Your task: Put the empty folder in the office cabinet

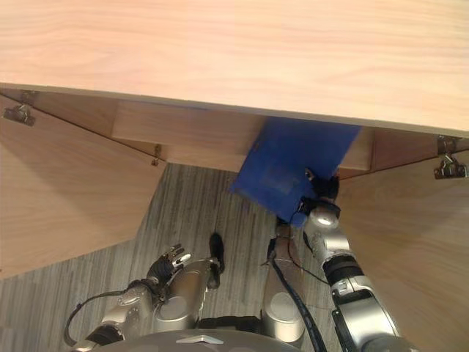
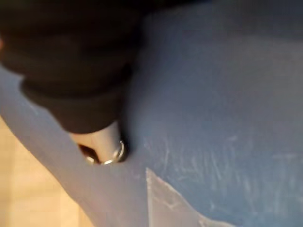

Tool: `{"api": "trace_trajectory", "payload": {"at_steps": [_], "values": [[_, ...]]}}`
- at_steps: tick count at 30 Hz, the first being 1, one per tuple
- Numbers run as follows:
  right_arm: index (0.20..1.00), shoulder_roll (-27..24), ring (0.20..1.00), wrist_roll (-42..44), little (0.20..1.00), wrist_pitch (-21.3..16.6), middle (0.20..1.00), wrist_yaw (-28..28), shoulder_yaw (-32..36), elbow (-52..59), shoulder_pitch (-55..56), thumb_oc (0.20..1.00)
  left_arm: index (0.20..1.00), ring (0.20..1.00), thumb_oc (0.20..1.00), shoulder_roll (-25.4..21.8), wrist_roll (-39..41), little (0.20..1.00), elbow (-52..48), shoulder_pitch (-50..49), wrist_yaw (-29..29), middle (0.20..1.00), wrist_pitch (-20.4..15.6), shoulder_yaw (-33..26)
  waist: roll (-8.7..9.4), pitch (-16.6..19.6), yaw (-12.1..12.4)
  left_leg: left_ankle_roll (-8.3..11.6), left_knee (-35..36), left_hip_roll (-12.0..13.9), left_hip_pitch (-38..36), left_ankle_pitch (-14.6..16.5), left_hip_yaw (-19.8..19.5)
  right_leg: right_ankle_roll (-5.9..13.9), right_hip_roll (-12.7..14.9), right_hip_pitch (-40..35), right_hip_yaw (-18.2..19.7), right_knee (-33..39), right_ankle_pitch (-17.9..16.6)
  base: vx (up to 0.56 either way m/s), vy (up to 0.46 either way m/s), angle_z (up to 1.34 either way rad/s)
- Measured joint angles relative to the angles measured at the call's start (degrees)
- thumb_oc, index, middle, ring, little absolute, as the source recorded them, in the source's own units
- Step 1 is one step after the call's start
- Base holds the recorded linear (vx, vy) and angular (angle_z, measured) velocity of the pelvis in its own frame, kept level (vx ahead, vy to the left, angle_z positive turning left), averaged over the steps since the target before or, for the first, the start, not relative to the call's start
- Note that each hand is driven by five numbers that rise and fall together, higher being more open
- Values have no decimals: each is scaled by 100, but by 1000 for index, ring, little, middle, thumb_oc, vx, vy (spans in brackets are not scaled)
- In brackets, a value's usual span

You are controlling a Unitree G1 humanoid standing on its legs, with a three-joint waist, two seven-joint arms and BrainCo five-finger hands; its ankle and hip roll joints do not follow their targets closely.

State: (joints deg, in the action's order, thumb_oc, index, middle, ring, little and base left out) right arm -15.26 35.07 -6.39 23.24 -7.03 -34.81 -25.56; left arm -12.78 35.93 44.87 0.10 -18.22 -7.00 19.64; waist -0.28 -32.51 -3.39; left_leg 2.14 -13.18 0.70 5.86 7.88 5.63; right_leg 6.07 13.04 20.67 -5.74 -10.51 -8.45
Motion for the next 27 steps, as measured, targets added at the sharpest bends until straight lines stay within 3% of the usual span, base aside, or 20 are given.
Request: {"api": "trace_trajectory", "payload": {"at_steps": [4, 11, 20, 27], "values": [[200, 4, 200, 491, 200, -76, 200, 499, 418, -220, -498, 200, 1000, 1000, 1000, -6, 165, 1000, -5, 15, 82, 1000, -66, 62, -26, 7, 2, 46, -66, 10, 144, -28, 7, -47, 1, 168, 22, -108, -8, 55, -24, 0], [200, -63, 200, 1453, 200, -54, 200, 651, 608, -1092, -1441, 200, 1000, 1000, 1000, -4, 373, 1000, -49, 35, 155, 1000, -90, 231, -189, 7, 122, 73, -136, 3, 360, -44, -142, -135, 58, 362, -78, -315, 52, 45, -60, 10], [200, -106, 200, 2443, 200, -86, 200, 723, 743, -1100, -1914, 200, 1000, 1000, 1000, -7, 432, 1000, -60, 35, 246, 1000, -62, 240, -249, 3, 274, 142, -135, 86, 549, -86, -291, -235, 2, 591, -148, -572, 205, 61, -48, 6], [200, -183, 200, 3163, 200, -770, 200, 1287, 901, -1283, -2820, 200, 1000, 1000, 1000, -8, 657, 1000, -279, 37, 303, 1000, -47, 284, -344, 5, 539, 206, -289, 132, 1053, -126, -329, -294, -50, 1089, -157, -713, 242, 50, -63, 3]]}}
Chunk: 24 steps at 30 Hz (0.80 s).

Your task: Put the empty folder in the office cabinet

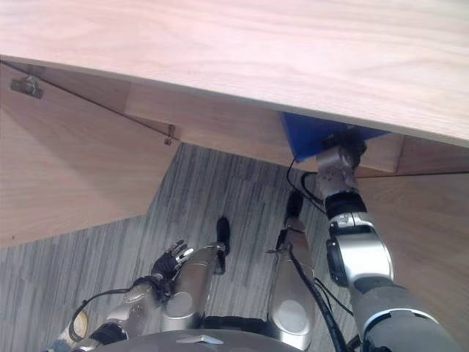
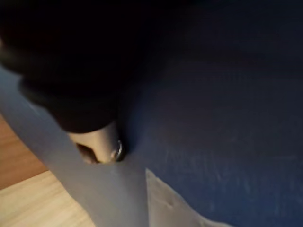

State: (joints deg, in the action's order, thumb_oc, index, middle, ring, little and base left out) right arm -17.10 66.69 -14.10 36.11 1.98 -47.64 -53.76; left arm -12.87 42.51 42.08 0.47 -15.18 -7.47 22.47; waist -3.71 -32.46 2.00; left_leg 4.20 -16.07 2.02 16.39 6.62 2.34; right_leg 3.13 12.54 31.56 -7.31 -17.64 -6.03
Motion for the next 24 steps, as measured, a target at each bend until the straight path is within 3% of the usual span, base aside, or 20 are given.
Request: {"api": "trace_trajectory", "payload": {"at_steps": [1, 3, 13, 20, 24], "values": [[200, -58, 200, 149, 200, -386, 200, 225, 64, -23, -202, 200, 1000, 1000, 1000, 11, 160, 1000, -38, 1, 38, 1000, -15, 2, -43, -9, 106, 17, -85, 31, 153, -10, -71, -52, -10, 120, -85, -109, 29, 39, -85, 22], [200, -117, 200, 217, 200, -603, 200, 454, 104, -109, -366, 200, 1000, 1000, 1000, 13, 230, 1000, -67, 1, 67, 1000, -26, 2, -60, -3, 205, 18, -120, 71, 245, -10, -144, -118, -34, 179, -159, -177, 75, 32, -68, 19], [200, -319, 200, 378, 200, -1348, 200, 1122, 20, -241, -877, 200, 1000, 1000, 1000, 1, 456, 1000, -263, -7, 113, 1000, -108, -19, -69, -4, 401, 51, -334, 97, 757, -32, -255, -133, -60, 591, -238, -277, 85, 33, -100, 4], [200, -358, 200, 1161, 200, -1776, 200, 1681, -73, -240, -1509, 200, 1000, 1000, 1000, -32, 741, 1000, -385, -47, 107, 1000, -226, -76, -67, -3, 493, 80, -589, 205, 1222, 13, -264, -163, -187, 1009, -211, -380, 115, 16, -107, -4], [200, -370, 200, 1344, 200, -2039, 200, 1695, -179, -185, -1651, 200, 1000, 1000, 1000, -37, 895, 1000, -383, -88, 89, 1000, -219, -288, -66, -3, 515, 62, -777, 271, 1465, 78, -283, -226, -256, 1200, -210, -461, 139, 23, -97, -1]]}}
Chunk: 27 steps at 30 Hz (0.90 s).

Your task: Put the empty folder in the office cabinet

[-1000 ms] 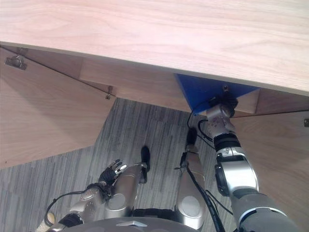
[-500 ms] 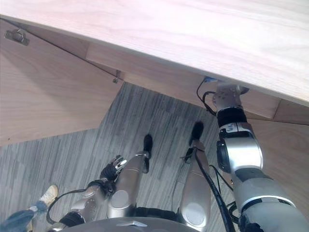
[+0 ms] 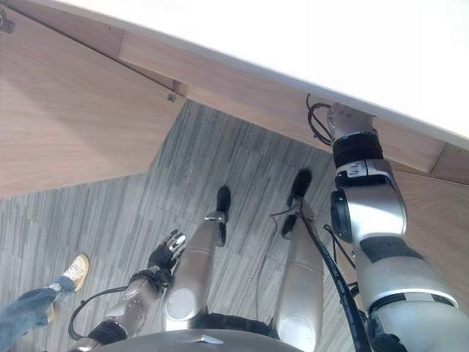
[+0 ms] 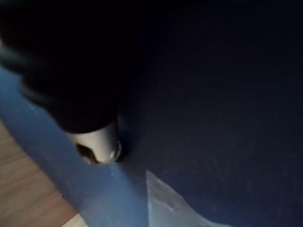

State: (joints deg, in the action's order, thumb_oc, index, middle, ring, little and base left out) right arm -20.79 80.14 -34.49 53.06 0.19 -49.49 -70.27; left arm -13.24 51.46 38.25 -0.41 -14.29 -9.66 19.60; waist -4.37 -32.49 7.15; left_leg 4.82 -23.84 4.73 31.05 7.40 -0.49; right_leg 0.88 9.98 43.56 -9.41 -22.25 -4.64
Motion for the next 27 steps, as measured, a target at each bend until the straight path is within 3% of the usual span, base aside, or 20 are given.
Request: {"api": "trace_trajectory", "payload": {"at_steps": [8, 15, 16, 20, 27], "values": [[200, -66, 200, 30, 200, 195, 200, -260, -163, 9, -299, 200, 1000, 1000, 1000, -126, 0, 1000, -17, -161, -186, 1000, 11, -197, 8, 5, -6, -116, -424, 5, 407, 148, 26, -70, -58, 338, 112, -112, -48, 18, -45, -8], [200, -70, 200, -259, 200, 597, 200, -362, -258, -61, -266, 200, 1000, 1000, 1000, -149, 1, 1000, -14, -202, -281, 1000, -111, -192, 7, 6, -7, -19, -799, 20, 649, 275, 77, 2, -96, 463, 240, -109, -159, -11, -22, -7], [1000, -71, 1000, -329, 1000, 700, 1000, -419, -255, -79, -208, 1000, 1000, 1000, 1000, -153, 2, 1000, -14, -210, -282, 1000, -117, -192, 7, 7, 5, -17, -856, 9, 674, 280, 96, 3, -91, 454, 260, -61, -205, -34, -4, -7], [1000, -117, 1000, -484, 1000, 1098, 1000, -532, -265, -411, -225, 1000, 1000, 1000, 1000, -163, 2, 1000, 7, -263, -289, 1000, -187, -177, 0, 10, -4, -16, -934, 4, 770, 286, 164, 71, -93, 434, 304, 134, -295, -27, 20, -8], [1000, -338, 1000, -484, 1000, 1242, 1000, -483, -272, -727, -212, 1000, 1000, 1000, 1000, -173, 0, 1000, 48, -268, -343, 1000, -256, -173, -17, 20, -10, -52, -1065, -14, 747, 315, 203, 108, -84, 344, 397, 129, -320, -14, 23, 0]]}}
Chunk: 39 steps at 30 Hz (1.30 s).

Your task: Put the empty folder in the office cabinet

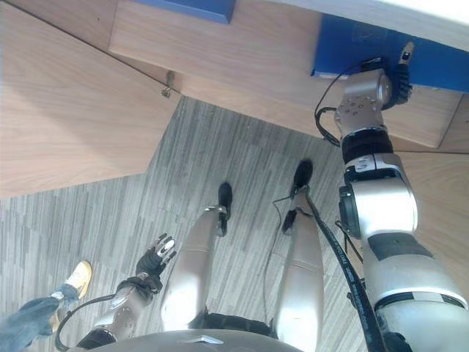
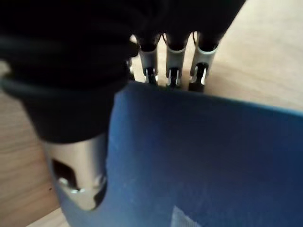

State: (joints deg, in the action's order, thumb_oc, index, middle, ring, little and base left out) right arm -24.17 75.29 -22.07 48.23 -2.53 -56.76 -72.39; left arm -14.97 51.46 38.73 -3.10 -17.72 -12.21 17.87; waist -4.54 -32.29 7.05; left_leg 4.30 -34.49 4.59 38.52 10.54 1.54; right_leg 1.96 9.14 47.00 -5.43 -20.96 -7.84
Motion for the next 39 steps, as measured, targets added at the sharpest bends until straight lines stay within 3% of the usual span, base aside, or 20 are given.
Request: {"api": "trace_trajectory", "payload": {"at_steps": [9, 18, 26, 35, 39], "values": [[1000, -88, 1000, 8, 1000, 249, 1000, -67, -197, -254, -16, 1000, 1000, 1000, 1000, 5, -4, 1000, -16, -153, 22, 1000, 15, 17, -215, 130, -1, -21, 79, 2, -214, 6, -14, 14, 10, -306, -67, 198, -7, -4, 7, 1], [1000, -30, 1000, -3, 1000, 515, 1000, -927, -235, -252, -13, 1000, 1000, 1000, 1000, 12, -7, 1000, -77, -169, 176, 1000, 76, 31, -219, 134, -12, -19, 95, 5, -312, 6, -10, 16, 8, -398, -100, 219, -6, 1, -1, 0], [1000, 135, 1000, -370, 1000, 699, 1000, -1147, -249, -171, 5, 1000, 1000, 1000, 1000, 41, -11, 1000, -55, -214, 243, 1000, 80, 51, -219, 135, -20, 17, 221, 24, -285, -35, -49, 16, -27, -306, -147, 254, 5, 9, -19, -3], [1000, 63, 1000, -700, 1000, 1205, 1000, -1316, -252, -191, 62, 1000, 1000, 1000, 1000, 32, -13, 1000, -118, -212, 132, 1000, 77, 29, -223, 137, -52, 60, 207, 22, -292, -58, -19, 16, -26, -310, -131, 283, 3, 0, -4, 0], [1000, -49, 1000, -1024, 1000, 1758, 1000, -925, -596, -328, -20, 1000, 1000, 1000, 1000, 20, -19, 1000, -525, -13, 488, 1000, 360, 38, -221, 138, -22, 72, 59, 23, -300, -55, -71, 14, -31, -353, -122, 157, 1, -42, -46, 5]]}}
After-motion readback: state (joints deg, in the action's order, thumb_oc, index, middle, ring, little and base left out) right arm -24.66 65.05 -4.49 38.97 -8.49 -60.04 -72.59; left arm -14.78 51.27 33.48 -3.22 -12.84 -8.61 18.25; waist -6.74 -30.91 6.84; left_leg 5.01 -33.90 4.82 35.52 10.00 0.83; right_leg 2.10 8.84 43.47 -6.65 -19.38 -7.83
